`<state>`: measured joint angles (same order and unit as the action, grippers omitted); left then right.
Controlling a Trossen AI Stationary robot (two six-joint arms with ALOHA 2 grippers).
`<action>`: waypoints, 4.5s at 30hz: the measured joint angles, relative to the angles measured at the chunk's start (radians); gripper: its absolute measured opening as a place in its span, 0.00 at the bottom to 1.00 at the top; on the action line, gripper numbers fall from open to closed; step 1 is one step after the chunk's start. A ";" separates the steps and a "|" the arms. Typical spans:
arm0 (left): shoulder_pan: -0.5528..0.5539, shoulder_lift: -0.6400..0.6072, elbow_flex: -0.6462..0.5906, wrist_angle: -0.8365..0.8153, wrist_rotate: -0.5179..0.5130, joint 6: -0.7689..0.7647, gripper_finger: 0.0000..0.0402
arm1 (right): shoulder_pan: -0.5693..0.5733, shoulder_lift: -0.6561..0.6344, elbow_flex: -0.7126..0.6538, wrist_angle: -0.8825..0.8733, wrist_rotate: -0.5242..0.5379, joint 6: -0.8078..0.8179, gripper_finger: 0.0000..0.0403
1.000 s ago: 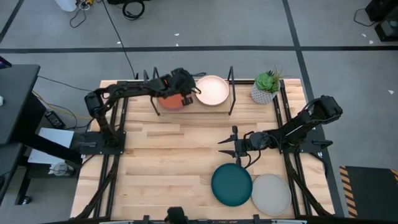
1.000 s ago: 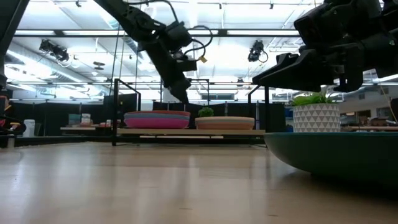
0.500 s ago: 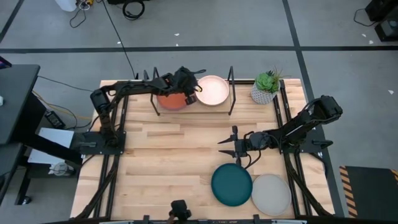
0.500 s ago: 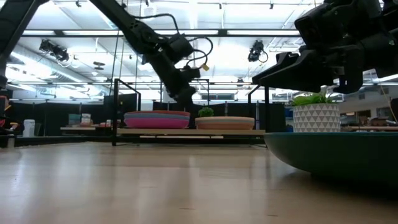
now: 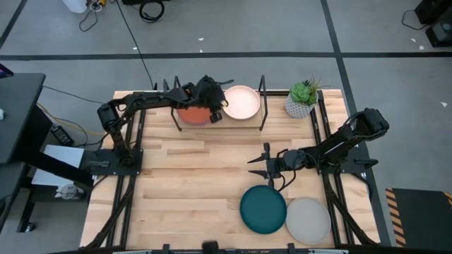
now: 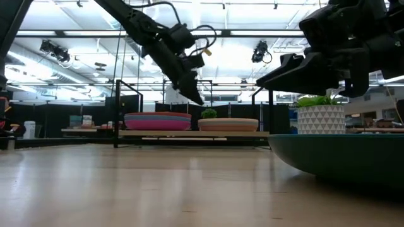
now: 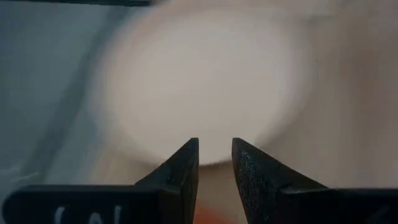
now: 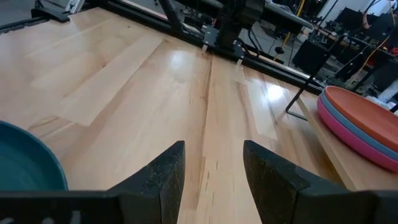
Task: Place and stack plates onto a shelf
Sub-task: Stack the dark blue plate on the top of orange plate on the shelf
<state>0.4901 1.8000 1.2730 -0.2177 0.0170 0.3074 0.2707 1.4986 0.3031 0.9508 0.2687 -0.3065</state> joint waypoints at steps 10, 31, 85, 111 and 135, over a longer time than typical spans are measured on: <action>-0.315 0.003 -0.001 -0.274 0.183 0.105 0.25 | 0.004 0.000 0.000 -0.045 0.113 -0.005 0.42; -0.559 -0.030 -0.187 -0.070 -0.114 0.281 0.09 | -0.036 -0.023 0.075 -0.193 0.165 0.128 0.37; -0.613 -0.456 -0.724 0.285 -0.197 0.066 0.04 | -0.034 0.360 0.874 -1.694 -0.457 0.460 0.25; -0.613 -0.455 -0.724 0.326 -0.044 0.140 0.04 | -0.218 0.321 0.873 -1.713 -0.636 0.335 0.04; -0.734 -0.188 -0.723 0.899 -0.321 0.655 0.47 | -0.471 0.265 0.874 -1.650 -0.845 0.314 0.05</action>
<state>-0.2443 1.6125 0.5499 0.6815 -0.3035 0.9622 -0.2007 1.7638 1.1767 -0.6989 -0.5764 0.0071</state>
